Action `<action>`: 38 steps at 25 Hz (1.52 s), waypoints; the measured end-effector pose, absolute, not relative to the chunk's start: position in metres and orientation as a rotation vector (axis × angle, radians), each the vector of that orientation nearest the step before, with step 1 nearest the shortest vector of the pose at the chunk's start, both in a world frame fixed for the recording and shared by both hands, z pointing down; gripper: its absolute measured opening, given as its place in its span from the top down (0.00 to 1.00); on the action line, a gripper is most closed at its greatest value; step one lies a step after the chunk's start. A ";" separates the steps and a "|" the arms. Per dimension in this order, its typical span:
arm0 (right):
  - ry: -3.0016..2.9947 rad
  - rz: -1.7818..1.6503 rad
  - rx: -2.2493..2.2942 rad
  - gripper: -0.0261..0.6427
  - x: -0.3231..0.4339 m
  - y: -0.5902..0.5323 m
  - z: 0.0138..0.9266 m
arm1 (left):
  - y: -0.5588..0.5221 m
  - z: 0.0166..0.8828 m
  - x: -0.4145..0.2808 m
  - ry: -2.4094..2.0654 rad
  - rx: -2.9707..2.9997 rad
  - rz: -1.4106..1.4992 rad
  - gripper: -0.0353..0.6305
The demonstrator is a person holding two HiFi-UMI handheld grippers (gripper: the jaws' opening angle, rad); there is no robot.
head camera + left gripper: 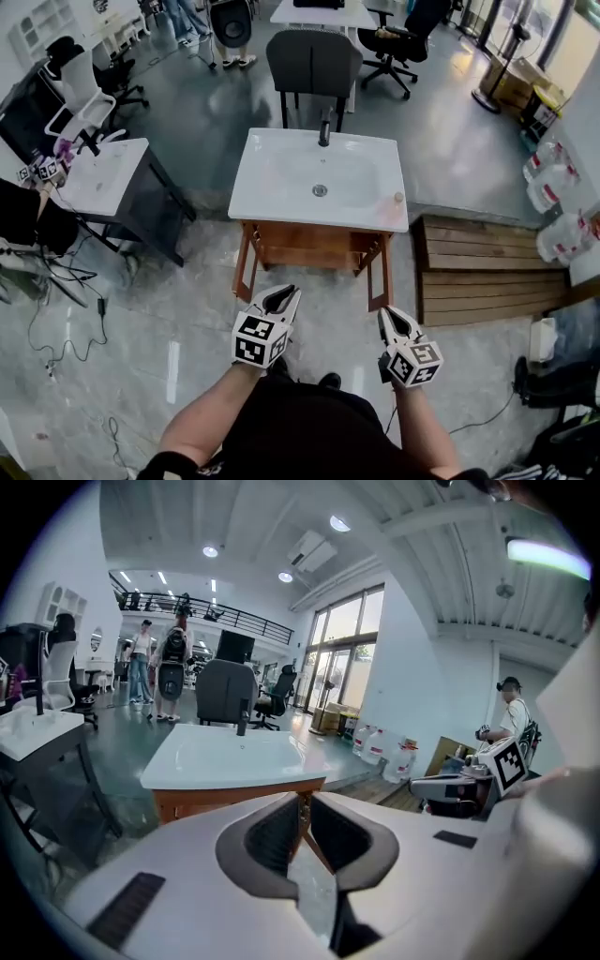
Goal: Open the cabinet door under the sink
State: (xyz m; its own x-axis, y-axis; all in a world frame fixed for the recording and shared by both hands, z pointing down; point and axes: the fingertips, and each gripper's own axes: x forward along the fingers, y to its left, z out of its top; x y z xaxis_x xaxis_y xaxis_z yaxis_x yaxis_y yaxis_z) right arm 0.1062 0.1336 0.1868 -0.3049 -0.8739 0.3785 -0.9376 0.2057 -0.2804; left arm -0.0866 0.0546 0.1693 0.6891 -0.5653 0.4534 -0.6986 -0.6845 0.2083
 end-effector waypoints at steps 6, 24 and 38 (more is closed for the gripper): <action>-2.407 0.610 1.824 0.94 0.067 0.079 0.124 | 0.019 0.125 -0.145 -1.061 2.567 0.435 0.87; -2.674 0.043 1.582 0.94 0.065 0.040 -0.012 | -0.011 0.032 -0.127 -1.384 2.635 0.315 0.90; -2.732 0.085 1.612 0.94 0.082 0.040 -0.012 | -0.006 0.015 -0.128 -1.451 2.627 0.321 0.90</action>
State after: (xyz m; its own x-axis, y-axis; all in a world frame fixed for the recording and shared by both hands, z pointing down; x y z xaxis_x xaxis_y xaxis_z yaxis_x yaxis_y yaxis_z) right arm 0.0824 0.0398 -0.0118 -0.4834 -0.8754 -0.0003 -0.8737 0.4825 -0.0623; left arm -0.1284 -0.0065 0.0147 0.5170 -0.8207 0.2433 -0.8468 -0.5320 0.0049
